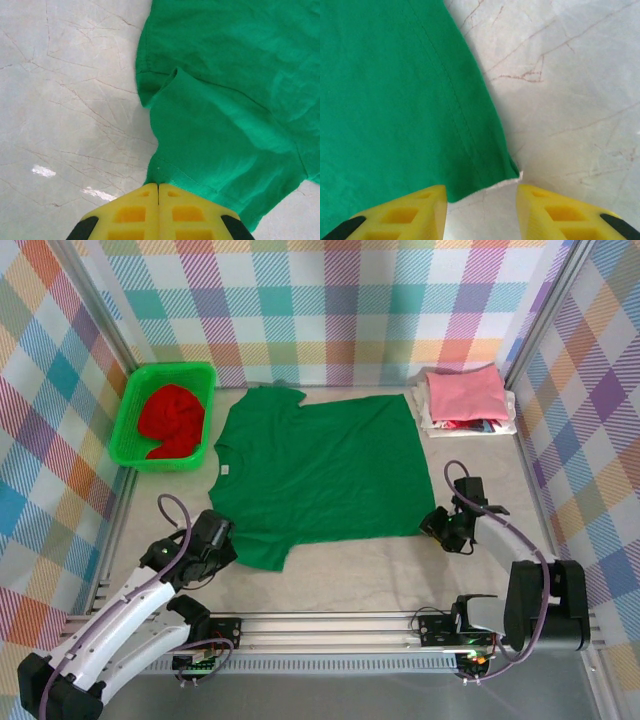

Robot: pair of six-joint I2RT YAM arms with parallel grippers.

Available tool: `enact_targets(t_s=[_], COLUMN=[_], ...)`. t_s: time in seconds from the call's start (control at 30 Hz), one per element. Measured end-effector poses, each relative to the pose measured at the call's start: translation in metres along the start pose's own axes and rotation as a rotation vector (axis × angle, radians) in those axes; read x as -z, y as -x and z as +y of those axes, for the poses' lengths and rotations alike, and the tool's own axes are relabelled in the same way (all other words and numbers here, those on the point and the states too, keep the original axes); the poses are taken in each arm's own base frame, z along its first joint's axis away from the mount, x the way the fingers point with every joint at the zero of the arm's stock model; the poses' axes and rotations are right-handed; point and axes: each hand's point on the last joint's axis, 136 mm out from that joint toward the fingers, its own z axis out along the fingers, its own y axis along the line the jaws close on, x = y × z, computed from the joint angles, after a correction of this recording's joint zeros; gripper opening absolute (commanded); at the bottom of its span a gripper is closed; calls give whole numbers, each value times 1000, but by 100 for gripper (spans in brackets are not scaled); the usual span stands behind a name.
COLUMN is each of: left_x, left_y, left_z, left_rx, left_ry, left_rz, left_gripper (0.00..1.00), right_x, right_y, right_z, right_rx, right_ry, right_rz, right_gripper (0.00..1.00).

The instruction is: Fold and stack the t-shirts

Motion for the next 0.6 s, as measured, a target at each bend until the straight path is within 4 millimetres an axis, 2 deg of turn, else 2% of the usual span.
enact_targets(t_s=[0.33,0.6], left_x=[-2,-2], left_y=[-2,-1], left_z=[2,1], left_rx=[-1,0], left_ry=[4,2], left_rz=[3,-2], left_gripper=[0,0], right_x=[-8,-7], right_y=[4,5], right_z=[-2,-3], right_rx=[-22,-28], right_ry=[-26,-50], right_rz=[25,43], right_gripper=[37,28])
